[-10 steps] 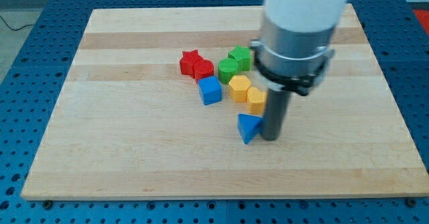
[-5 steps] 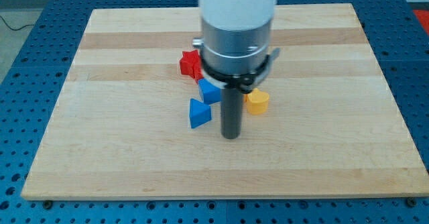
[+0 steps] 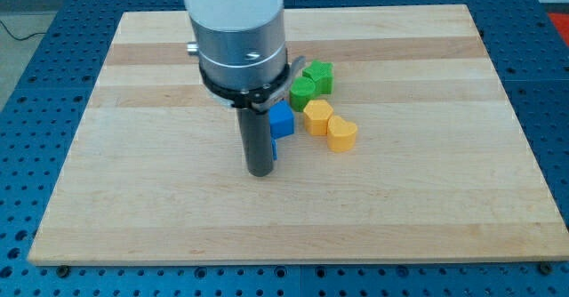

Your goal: Move the blue triangle to the left of the blue cube

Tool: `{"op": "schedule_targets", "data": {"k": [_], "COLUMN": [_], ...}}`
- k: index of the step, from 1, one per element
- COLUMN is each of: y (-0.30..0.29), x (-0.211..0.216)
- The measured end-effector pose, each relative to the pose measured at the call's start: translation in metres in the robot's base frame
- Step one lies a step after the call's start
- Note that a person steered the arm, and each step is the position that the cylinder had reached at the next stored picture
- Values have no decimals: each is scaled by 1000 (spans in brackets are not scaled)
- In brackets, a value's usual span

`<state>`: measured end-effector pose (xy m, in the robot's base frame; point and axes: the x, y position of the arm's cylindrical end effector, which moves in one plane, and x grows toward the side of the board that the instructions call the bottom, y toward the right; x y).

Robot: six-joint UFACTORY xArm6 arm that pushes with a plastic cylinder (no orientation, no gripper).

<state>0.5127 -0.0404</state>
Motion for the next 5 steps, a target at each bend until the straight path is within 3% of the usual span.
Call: {"op": "schedule_targets", "data": {"k": [5], "y": [-2], "x": [-28]}}
